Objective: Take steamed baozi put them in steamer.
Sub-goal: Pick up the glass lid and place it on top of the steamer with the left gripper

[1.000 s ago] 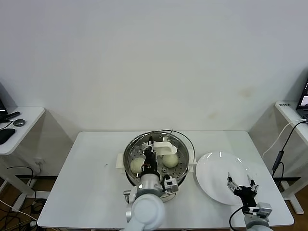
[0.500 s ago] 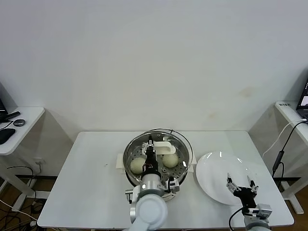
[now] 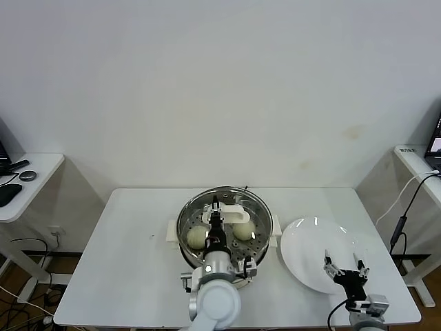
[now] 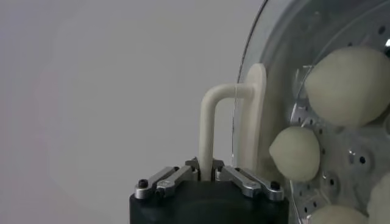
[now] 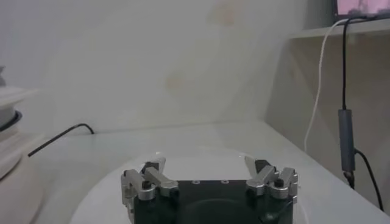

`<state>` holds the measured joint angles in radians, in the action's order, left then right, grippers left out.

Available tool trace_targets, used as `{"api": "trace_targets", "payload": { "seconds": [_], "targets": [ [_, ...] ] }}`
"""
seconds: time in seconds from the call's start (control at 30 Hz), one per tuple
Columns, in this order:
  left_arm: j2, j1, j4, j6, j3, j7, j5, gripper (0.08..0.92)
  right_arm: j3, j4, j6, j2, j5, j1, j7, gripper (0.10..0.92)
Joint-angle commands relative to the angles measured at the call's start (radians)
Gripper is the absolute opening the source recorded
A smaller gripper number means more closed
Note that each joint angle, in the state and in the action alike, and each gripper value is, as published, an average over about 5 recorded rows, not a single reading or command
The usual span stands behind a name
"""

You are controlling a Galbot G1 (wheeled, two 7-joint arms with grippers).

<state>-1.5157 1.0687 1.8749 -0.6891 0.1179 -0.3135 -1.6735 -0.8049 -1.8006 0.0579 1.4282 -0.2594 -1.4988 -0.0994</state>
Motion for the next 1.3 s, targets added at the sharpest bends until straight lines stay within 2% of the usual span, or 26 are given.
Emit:
{"api": "trace_targets", "payload": {
  "seconds": [0.03,1.03,1.3],
  "targets": [
    [-0.005,-0.005,-0.021,-0.001,-0.005,0.002,-0.011,0.175,0.0,-0.001,-0.003,0.004,0.001,-0.004,0.0,0.823],
    [0.0,-0.005,-0.044,0.003,-0.039,-0.023,0.036,0.175,0.005,0.017,-0.004,0.009,0.004,0.009,-0.001,0.823],
    [0.017,0.014,0.017,0.058,-0.03,0.025,0.086,0.19,0.006,0.018,-0.004,0.01,0.001,0.014,-0.001,0.823]
  ]
}}
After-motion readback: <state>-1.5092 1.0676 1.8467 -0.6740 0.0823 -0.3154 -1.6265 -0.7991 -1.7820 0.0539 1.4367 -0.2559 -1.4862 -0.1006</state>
